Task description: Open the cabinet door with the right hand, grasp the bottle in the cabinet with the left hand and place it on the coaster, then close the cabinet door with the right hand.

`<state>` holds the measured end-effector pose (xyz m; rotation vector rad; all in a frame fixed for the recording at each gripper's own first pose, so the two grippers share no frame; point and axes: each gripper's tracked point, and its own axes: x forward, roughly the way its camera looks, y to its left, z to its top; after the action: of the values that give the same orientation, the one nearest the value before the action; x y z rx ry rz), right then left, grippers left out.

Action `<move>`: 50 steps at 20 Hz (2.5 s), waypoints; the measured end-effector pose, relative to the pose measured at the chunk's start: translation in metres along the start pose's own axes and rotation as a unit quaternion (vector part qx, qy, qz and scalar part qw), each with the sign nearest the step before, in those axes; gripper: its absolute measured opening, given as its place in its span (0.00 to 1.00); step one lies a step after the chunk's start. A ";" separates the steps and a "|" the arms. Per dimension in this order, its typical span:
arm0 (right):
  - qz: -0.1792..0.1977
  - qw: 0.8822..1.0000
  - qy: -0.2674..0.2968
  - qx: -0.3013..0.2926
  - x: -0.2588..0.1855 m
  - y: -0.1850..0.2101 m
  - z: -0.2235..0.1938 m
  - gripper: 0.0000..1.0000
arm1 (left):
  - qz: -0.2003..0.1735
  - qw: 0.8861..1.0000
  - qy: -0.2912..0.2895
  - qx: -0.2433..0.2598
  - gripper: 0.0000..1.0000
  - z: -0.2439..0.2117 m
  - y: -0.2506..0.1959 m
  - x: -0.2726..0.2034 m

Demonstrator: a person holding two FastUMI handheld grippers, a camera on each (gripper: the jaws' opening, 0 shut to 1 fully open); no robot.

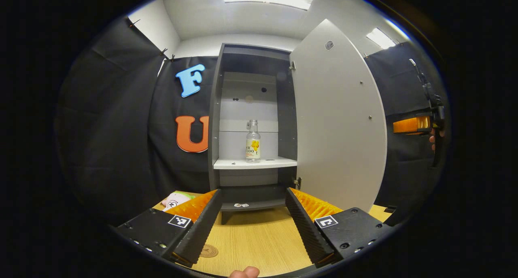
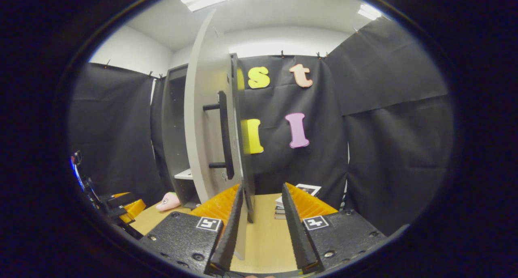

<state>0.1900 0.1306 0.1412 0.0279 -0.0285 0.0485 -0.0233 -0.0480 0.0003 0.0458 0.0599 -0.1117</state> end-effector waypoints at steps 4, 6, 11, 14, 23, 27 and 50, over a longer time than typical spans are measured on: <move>-0.010 0.999 -0.028 -0.043 0.008 -0.010 0.008 0.80 | -0.008 1.000 -0.018 0.008 0.95 0.024 0.001 0.024; -0.006 0.998 -0.030 -0.050 0.009 -0.009 0.008 0.90 | -0.011 0.999 -0.035 0.016 0.95 0.041 0.001 0.040; 0.010 0.999 -0.030 -0.039 0.011 -0.004 0.008 0.93 | -0.014 0.998 -0.056 0.012 0.95 0.076 0.000 0.092; 0.018 0.999 -0.029 -0.031 0.012 -0.002 0.007 0.93 | -0.019 0.998 -0.065 0.011 0.95 0.092 -0.002 0.131; 0.017 0.999 -0.012 -0.032 0.015 -0.004 0.000 0.93 | -0.003 0.998 -0.056 -0.006 0.95 0.098 0.005 0.247; 0.002 0.999 0.001 -0.034 0.010 -0.016 -0.005 0.93 | 0.008 0.999 -0.049 0.011 0.95 0.089 0.009 0.301; -0.080 0.996 0.032 -0.011 -0.001 -0.051 -0.020 0.93 | 0.020 0.999 -0.040 0.011 0.70 0.096 0.030 0.426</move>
<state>0.1925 0.0805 0.1201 0.0064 0.0369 -0.1115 0.4084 -0.0699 0.0708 0.0636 -0.0225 -0.0749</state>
